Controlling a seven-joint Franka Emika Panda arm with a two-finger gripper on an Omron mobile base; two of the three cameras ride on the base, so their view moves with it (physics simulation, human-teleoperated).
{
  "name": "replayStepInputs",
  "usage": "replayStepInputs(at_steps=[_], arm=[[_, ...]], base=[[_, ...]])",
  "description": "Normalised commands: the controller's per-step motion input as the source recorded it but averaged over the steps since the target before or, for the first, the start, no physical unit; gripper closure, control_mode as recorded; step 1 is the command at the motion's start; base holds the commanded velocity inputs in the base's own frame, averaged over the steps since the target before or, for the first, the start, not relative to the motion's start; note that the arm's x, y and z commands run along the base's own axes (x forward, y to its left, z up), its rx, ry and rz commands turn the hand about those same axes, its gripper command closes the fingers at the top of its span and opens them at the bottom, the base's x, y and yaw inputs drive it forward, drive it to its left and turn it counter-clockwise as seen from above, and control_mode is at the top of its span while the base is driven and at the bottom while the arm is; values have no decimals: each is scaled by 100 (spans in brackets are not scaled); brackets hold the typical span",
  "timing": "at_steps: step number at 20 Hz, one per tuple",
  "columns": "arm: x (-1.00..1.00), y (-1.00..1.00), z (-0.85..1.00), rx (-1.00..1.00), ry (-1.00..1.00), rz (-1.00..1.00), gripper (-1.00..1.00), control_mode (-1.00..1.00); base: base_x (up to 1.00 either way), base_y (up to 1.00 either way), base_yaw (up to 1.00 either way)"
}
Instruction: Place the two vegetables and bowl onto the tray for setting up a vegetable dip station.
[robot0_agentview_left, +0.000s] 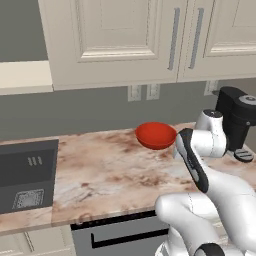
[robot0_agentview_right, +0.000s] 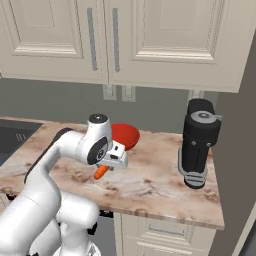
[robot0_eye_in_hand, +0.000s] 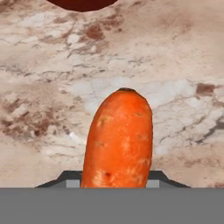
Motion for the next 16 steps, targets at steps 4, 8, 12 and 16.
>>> replayStepInputs(at_steps=[4, 8, 12, 16], arm=[[-56, 6, 28, 0, 0, 0, 100, -100], [-49, 8, 26, 0, 0, 0, 100, -100], [-36, 16, 20, 0, 0, 0, 100, -100], [-16, 14, 24, 0, 0, 0, 100, -100]], base=[[0, 0, 0], [0, 0, 0], [0, 0, 0], [0, 0, 0]])
